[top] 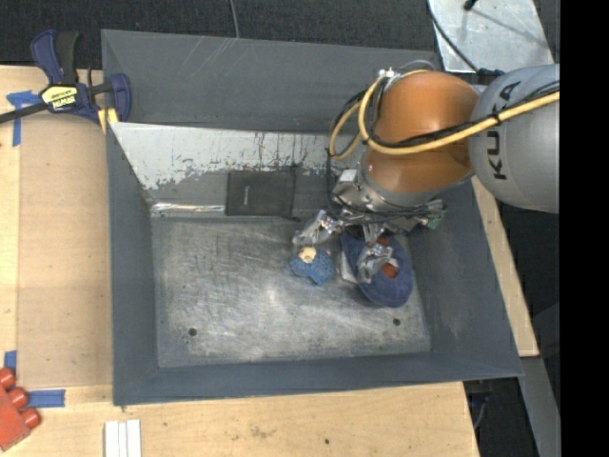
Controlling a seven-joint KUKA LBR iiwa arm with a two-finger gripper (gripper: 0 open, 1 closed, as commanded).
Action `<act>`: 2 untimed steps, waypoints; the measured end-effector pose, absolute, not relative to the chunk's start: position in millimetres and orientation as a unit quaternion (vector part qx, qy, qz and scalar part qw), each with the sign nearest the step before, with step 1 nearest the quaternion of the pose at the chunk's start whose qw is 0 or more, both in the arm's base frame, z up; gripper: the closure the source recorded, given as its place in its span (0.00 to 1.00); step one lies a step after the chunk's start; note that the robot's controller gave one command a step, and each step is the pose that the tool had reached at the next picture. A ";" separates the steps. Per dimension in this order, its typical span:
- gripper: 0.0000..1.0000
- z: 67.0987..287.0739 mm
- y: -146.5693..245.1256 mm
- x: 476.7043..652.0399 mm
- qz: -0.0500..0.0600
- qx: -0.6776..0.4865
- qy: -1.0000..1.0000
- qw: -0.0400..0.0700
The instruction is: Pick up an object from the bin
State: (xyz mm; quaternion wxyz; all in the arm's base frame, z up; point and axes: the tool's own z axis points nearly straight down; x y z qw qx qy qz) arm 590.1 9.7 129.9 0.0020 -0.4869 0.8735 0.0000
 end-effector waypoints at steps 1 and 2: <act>0.00 74.0 21.6 591.6 0.002 -0.486 0.874 0.000; 1.00 76.6 22.0 593.7 0.000 -0.487 0.873 0.006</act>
Offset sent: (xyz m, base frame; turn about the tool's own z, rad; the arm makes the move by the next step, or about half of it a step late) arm 0.0005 0.0094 -0.0573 -0.0002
